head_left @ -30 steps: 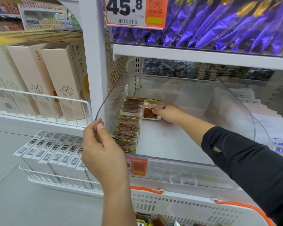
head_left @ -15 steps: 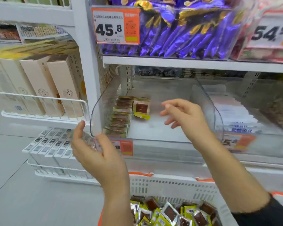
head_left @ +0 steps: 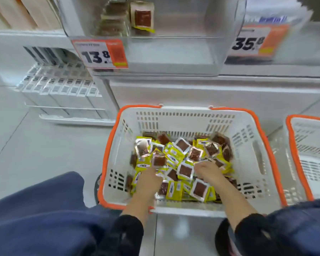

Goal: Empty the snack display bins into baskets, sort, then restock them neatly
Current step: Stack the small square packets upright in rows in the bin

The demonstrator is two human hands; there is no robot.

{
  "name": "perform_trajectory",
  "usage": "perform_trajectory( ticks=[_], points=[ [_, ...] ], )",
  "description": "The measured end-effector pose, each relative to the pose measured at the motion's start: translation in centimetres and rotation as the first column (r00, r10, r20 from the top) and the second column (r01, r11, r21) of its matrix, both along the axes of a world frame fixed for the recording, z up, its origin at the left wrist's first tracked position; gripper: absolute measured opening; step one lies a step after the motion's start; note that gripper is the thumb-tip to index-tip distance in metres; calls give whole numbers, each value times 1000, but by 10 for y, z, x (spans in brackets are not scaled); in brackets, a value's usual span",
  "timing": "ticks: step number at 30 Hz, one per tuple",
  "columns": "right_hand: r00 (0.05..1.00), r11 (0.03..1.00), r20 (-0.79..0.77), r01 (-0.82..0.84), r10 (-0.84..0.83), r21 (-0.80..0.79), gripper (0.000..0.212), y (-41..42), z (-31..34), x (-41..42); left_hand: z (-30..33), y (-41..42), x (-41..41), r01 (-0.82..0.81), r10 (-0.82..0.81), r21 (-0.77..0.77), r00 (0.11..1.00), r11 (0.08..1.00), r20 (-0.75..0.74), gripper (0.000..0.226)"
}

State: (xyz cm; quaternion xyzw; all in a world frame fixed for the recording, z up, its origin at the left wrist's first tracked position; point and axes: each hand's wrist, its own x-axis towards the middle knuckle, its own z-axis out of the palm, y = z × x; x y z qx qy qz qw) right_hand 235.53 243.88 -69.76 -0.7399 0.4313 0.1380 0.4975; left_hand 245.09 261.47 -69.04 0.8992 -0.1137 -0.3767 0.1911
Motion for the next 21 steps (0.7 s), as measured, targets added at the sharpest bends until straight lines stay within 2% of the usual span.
perform_trajectory(
  ticks=[3, 6, 7, 9, 11, 12, 14, 17, 21],
  points=[
    [948, 970, -245, -229, 203, -84, 20, 0, -25, -10, -17, 0, 9, 79, -70, 127, 995, 989, -74, 46],
    [819, 907, -468, -413, 333, -78, 53, -2, -51, -15, -31, -10, 19, 258, -238, 282, 966, 924, -101, 46],
    [785, 883, -504, -462, 359, -90, 56, -6, -57, -15, -36, -13, 22, 299, -284, 327, 954, 896, -94, 49],
    [742, 826, -553, -541, 378, -161, 63, -12, -64, -14, -48, -20, 25, 363, -385, 394, 922, 845, -23, 58],
    [731, 755, -586, -590, 350, -286, 76, -15, -66, -9, -58, -27, 27, 389, -463, 398, 880, 831, 108, 66],
    [757, 752, -577, -565, 307, -340, 82, -17, -68, -5, -63, -31, 28, 365, -451, 368, 874, 855, 181, 71],
    [845, 835, -499, -409, 194, -367, 90, -20, -76, 3, -73, -38, 33, 243, -317, 278, 911, 929, 264, 80],
    [902, 914, -423, -240, 85, -328, 96, -32, -91, 15, -87, -46, 45, 3, -45, 162, 966, 987, 256, 95],
    [912, 900, -409, -188, 12, -394, 97, -37, -103, 23, -100, -54, 56, -89, 58, 123, 970, 988, 238, 108]
  ],
)
